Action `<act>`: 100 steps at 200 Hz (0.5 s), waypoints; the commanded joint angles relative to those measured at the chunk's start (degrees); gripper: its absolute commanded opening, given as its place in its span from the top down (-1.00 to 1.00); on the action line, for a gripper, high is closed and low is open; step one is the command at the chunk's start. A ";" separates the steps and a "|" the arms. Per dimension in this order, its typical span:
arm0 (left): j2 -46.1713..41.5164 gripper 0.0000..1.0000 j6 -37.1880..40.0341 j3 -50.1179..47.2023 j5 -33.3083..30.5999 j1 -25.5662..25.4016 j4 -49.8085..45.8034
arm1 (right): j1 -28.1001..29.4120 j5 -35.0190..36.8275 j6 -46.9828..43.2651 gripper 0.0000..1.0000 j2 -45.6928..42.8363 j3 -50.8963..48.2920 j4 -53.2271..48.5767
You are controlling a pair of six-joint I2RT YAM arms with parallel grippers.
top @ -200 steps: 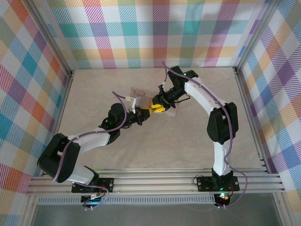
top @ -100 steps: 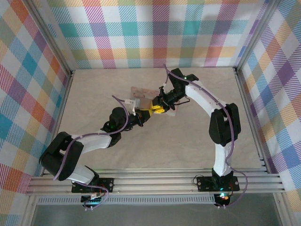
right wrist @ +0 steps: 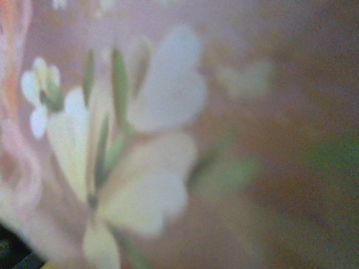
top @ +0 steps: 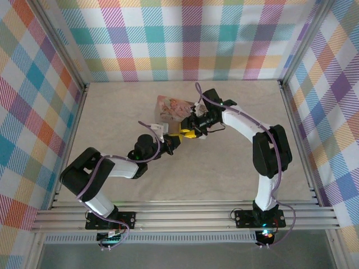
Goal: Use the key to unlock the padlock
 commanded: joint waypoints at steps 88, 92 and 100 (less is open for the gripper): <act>4.83 1.00 3.43 -2.43 -2.16 -3.72 4.10 | 2.55 -1.05 8.32 0.08 -0.40 -6.85 8.33; 4.91 1.00 3.55 -2.35 -2.14 -3.72 4.03 | 2.60 -0.89 8.30 0.08 -0.40 -6.99 8.37; 5.30 1.00 3.67 -2.21 -2.17 -3.73 4.05 | 2.60 -0.63 8.36 0.08 -0.19 -7.21 8.62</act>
